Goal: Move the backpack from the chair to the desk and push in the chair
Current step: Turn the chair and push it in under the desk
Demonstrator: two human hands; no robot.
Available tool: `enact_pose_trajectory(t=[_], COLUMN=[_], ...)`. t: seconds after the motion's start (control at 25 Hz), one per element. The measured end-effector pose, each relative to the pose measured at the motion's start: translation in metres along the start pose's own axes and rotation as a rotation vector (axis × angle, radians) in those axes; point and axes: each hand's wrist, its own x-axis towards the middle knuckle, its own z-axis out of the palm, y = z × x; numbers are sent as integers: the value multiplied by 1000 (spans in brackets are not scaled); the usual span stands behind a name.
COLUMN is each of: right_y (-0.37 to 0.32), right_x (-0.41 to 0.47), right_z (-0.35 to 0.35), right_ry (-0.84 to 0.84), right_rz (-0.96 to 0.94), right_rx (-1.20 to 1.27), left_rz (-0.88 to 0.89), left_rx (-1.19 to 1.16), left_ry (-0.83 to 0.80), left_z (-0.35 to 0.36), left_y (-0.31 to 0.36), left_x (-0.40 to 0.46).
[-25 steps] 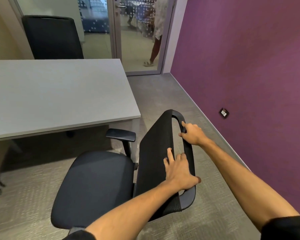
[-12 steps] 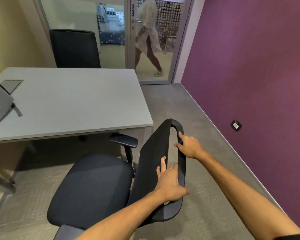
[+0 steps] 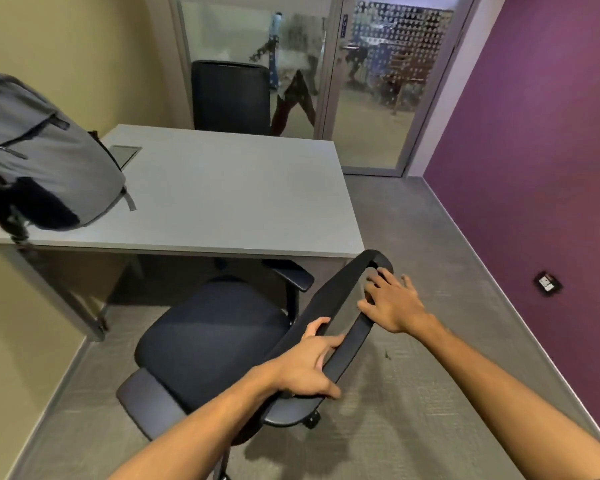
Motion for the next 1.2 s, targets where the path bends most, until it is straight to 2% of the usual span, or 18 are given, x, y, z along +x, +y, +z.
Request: enact_pose_trajectory(t=[0.12,0.24,0.44,0.56,0.72,0.84,0.96,1.08,1.2], right_y=[-23,-54,-103,-131,-168,-191,-212,-235,-255], right_x=[0,0,10,21,34,46,57,72,84], right_z=[-4,0,-4,-8,-3,-2,-9,-12,-4], right_ry=[35,100,119,113,210,297,301,276,335], right_rz=[-27,-5,-20,-19,-31,-118,-209,-271,-311], right_rx=[-71,-39,5,4,-15,-89,-100,-60,9], left_rz=[-46,-46,-106,-182,-68,-119,-148,-189,-197], left_rx=[73,123,202,226,185,460,777,869,898], left_ry=[-65,-130,-122,-3,337,591,597,553,522], left_z=[-33,-69,-126,-160,-175,-183,-202,-229,-252], left_y=[-23,-49,-87,-112,-144,-169,-188,-204,-217], left_x=[-19,-37,-75,-103,-134,-147,-149,-145,-147])
